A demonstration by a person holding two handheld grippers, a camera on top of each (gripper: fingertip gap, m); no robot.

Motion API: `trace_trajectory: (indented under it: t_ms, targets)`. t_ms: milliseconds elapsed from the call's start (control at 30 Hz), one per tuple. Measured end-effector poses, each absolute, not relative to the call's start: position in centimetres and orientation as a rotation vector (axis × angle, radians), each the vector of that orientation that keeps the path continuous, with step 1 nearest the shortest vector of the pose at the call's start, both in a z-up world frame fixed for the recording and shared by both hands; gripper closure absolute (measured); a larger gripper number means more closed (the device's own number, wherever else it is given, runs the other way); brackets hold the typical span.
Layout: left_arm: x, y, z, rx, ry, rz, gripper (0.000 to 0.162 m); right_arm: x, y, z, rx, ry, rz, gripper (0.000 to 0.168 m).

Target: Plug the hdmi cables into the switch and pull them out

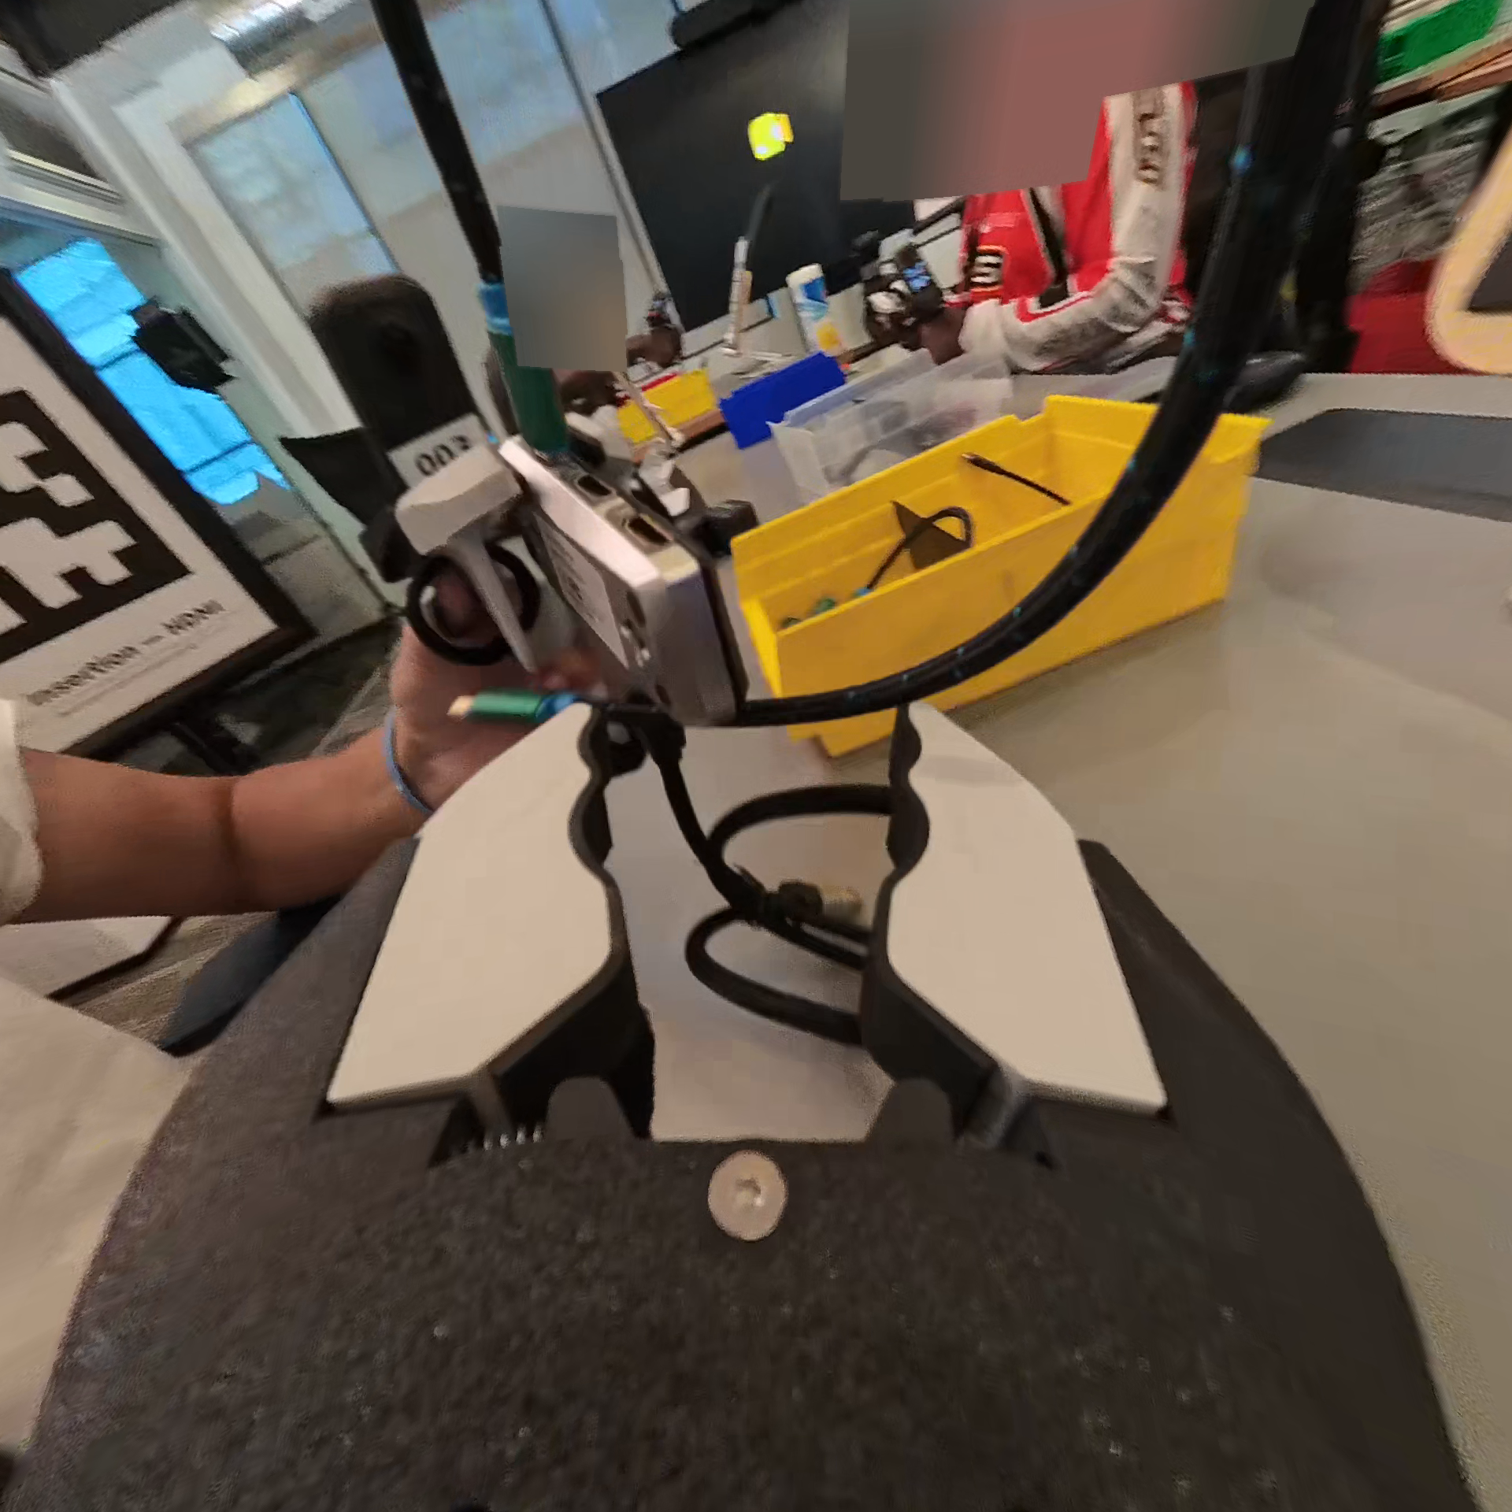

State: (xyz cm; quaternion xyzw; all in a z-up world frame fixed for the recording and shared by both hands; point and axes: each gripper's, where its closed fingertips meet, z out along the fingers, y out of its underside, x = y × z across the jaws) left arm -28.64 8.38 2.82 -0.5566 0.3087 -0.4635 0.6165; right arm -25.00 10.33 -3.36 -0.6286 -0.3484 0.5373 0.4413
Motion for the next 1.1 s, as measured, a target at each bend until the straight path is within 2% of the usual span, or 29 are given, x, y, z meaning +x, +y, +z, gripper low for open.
trace_trajectory:
  t_ms: [33,100,233,400,533,767,867,967,1100]
  targets:
    - [-28.5,8.2,3.1,-1.265,0.698,-1.108,0.143,-25.8,10.1,-3.1,-1.549,-0.881,1.365,0.105]
    - [-28.5,7.8,3.5,-1.224,0.676,-1.170,0.143,-26.8,9.2,-2.6,-1.514,-0.948,1.418,0.119]
    - [-28.9,7.4,3.8,-1.178,0.701,-1.167,0.143,-27.0,8.3,-1.8,-1.484,-0.947,1.517,0.129]
    - [-28.2,7.2,3.6,-1.154,0.678,-1.218,0.142,-27.2,8.2,-1.1,-1.498,-0.876,1.649,0.122]
    - [-28.1,7.3,3.5,-1.142,0.626,-1.246,0.141,-26.9,8.2,-1.0,-1.525,-0.858,1.626,0.136]
    - [-28.4,8.1,3.5,-1.165,0.548,-1.325,0.140,-26.5,8.9,-0.3,-1.519,-0.804,1.585,0.138]
    - [-30.2,9.0,3.9,-1.158,0.489,-1.255,0.127,-25.6,10.0,0.4,-1.495,-0.735,1.605,0.138]
    - [-32.5,9.1,4.1,-1.161,0.495,-1.116,0.127,-24.0,11.8,2.3,-1.466,-0.705,1.582,0.138]
    - [-33.9,8.4,0.6,-1.273,0.608,-0.857,0.127,-20.6,15.2,8.3,-1.385,-0.713,1.473,0.138]
